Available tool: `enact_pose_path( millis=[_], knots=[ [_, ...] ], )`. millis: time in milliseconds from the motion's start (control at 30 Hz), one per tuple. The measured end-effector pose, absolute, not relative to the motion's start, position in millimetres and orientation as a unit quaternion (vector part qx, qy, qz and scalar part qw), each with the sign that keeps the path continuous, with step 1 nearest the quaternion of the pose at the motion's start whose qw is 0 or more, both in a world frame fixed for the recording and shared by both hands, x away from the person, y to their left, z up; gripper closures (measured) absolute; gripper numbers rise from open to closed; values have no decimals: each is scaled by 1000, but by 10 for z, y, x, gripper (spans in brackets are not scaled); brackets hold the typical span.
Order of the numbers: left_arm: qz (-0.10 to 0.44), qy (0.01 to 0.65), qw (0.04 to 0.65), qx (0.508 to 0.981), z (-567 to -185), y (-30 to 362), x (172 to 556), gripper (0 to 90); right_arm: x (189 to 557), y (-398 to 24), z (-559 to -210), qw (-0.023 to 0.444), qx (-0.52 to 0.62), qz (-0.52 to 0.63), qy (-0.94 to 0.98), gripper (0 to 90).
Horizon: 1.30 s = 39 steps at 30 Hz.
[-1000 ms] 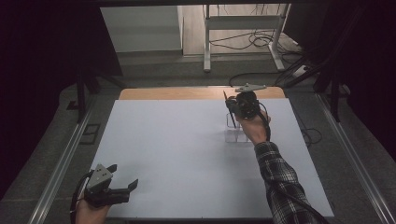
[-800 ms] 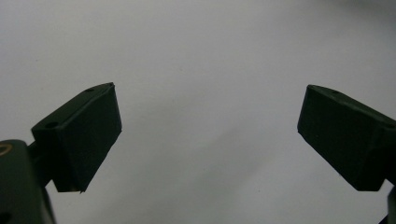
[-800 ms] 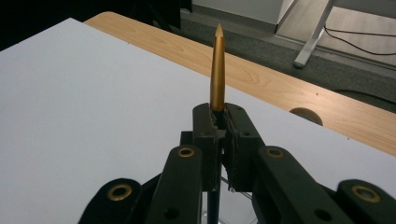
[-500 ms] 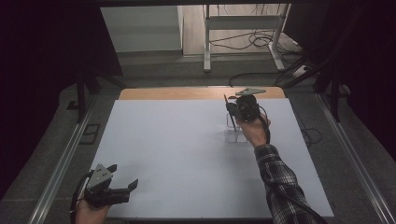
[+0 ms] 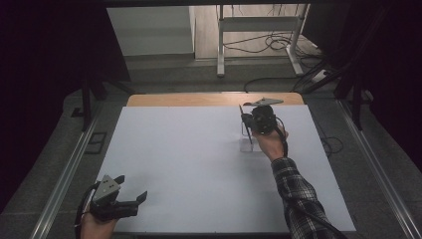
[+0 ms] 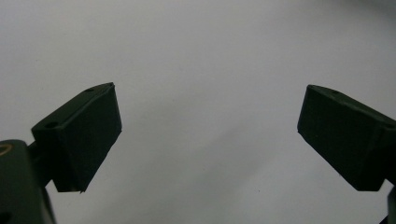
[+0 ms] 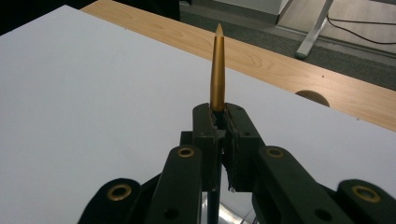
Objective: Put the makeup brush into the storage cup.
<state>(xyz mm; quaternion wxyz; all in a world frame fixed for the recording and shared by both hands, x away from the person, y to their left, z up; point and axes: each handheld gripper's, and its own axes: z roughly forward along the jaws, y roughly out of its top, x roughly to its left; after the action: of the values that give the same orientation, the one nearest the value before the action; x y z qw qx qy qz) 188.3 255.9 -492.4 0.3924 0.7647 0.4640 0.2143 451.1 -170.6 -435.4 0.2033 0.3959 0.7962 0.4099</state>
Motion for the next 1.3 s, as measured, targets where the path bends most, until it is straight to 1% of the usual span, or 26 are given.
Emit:
enact_pose_path(
  millis=[100,133,167,267,300,333,433,467,500,533,567,600,633,667,733,767,900,1300],
  knots=[
    [214,464,392,765,-4924,2558,1883,70,4509,-1705,-4362,203,396,411,796,830],
    [214,464,392,765,-4924,2557,1883,70,4505,-1705,-4360,205,396,413,794,818],
    [214,464,392,765,-4924,2557,1883,69,4503,-1703,-4358,207,396,415,793,779],
    [214,464,392,765,-4924,2557,1883,69,4519,-1687,-4353,203,401,414,791,587],
    [214,464,392,765,-4924,2557,1883,69,4519,-1687,-4353,203,401,414,791,587],
    [214,464,392,765,-4924,2557,1883,69,4529,-1672,-4349,201,401,414,792,451],
    [214,464,391,766,-4924,2556,1883,70,4555,-1641,-4352,192,403,411,795,307],
    [214,464,391,766,-4924,2556,1883,70,4555,-1641,-4352,192,403,411,795,307],
    [214,464,392,765,-4924,2556,1883,70,4566,-1636,-4359,189,402,414,795,271],
    [214,464,392,765,-4924,2556,1883,69,4573,-1628,-4362,185,403,418,793,190],
    [215,464,392,765,-4923,2556,1883,69,4573,-1623,-4363,184,403,420,792,149],
    [215,464,391,765,-4923,2556,1882,70,4572,-1610,-4362,185,405,420,791,130],
    [215,464,391,765,-4923,2556,1882,70,4572,-1610,-4362,185,405,420,791,130],
    [215,464,392,765,-4923,2556,1882,70,4572,-1601,-4362,186,403,420,792,87],
    [215,464,392,765,-4923,2556,1882,69,4573,-1589,-4365,189,406,417,791,75],
    [215,464,392,765,-4923,2556,1882,69,4574,-1577,-4370,188,404,411,795,53],
    [215,464,392,765,-4923,2556,1882,69,4583,-1580,-4381,178,409,412,795,35],
    [215,464,392,765,-4923,2555,1882,69,4556,-1549,-4363,176,404,407,800,25]
  ],
)
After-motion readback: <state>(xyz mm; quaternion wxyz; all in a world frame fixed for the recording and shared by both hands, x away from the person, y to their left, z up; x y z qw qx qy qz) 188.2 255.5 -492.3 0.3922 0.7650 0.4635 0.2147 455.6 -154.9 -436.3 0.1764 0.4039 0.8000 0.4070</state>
